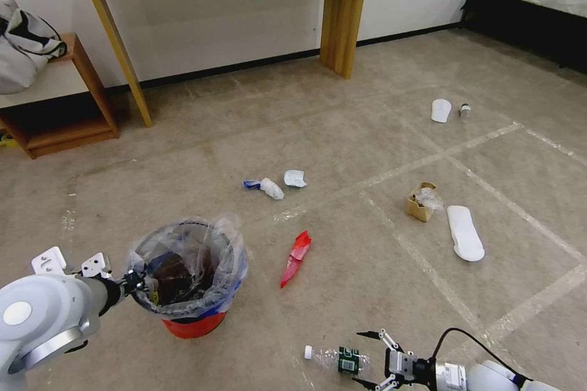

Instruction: Pick up the trash bin and place the garbage on the floor into it.

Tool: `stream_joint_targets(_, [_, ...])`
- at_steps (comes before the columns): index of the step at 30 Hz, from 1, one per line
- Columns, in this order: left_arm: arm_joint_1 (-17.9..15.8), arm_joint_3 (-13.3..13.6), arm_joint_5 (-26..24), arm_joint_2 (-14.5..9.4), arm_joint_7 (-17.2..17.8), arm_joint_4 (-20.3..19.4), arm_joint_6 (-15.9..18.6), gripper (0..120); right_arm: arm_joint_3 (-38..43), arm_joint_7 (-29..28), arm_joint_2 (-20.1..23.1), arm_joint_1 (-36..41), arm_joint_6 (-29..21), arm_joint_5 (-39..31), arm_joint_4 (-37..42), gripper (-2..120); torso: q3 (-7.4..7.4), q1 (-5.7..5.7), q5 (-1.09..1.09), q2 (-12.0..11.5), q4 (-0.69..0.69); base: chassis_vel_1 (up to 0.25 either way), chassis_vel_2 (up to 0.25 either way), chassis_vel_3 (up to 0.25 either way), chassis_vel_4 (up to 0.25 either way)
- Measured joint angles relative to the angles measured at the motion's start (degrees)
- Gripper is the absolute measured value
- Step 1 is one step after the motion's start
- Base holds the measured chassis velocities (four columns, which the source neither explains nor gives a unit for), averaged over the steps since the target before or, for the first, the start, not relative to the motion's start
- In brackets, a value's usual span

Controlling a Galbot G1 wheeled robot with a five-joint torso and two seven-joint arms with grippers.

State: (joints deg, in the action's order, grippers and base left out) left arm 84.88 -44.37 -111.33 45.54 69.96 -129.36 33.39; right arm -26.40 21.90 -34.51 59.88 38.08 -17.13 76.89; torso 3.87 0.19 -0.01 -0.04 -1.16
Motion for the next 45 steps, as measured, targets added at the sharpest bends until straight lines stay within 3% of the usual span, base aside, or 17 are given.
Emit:
stream_joint_targets(23, [0.6, -0.1, 0.6, 0.1, -0.2, -1.0, 0.1, 5, -0.5, 0.7, -1.2, -0.1, 0.0, -1.8, -3.9, 100, 0.0, 0.0, 0.0, 0.0, 0.0, 0.0, 0.0, 0.0, 0.0])
stream_joint_targets(45, [0.7, 0.2, 0.9, 0.5, -0.3, -0.5, 0.2, 5, -7.0, 2.1, -5.0, -5.7, 0.1, -6.0, -9.0, 100, 0.0, 0.0, -0.01, 0.0, 0.0, 0.0, 0.0, 0.0, 0.0])
